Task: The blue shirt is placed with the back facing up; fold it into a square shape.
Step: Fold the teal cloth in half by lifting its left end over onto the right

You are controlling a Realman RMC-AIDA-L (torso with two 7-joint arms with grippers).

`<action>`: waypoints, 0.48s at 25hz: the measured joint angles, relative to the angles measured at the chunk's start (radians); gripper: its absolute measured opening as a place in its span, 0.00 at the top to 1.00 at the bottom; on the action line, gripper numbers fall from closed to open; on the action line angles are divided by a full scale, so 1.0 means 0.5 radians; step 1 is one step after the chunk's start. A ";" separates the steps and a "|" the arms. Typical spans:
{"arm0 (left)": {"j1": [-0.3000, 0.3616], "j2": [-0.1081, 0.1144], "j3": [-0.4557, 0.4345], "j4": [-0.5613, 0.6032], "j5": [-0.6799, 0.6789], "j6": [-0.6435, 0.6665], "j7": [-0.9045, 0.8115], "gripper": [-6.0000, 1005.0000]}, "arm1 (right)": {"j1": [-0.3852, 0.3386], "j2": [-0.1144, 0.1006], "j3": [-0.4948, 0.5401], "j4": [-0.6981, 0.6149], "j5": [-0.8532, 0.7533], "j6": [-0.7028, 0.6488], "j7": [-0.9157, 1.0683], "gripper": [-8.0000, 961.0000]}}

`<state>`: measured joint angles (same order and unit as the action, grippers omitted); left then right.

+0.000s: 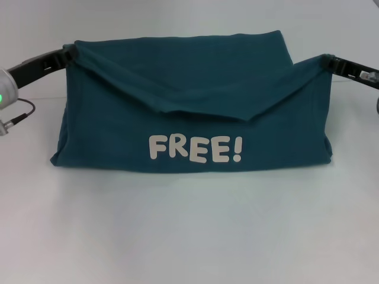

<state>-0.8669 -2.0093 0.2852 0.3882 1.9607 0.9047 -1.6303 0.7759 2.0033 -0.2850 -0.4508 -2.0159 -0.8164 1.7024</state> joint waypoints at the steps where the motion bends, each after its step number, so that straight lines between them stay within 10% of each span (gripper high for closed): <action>1: -0.012 -0.006 0.000 -0.033 -0.027 -0.052 0.063 0.96 | 0.000 0.000 0.000 0.000 0.000 0.000 0.000 0.93; 12: -0.026 -0.108 -0.013 -0.149 -0.335 -0.317 0.552 0.96 | 0.048 0.067 -0.052 0.159 0.313 0.349 -0.400 0.92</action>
<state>-0.8800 -2.0632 0.2786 0.3136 1.7933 0.7462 -1.3541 0.8001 2.0365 -0.3107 -0.3714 -1.8596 -0.6418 1.5024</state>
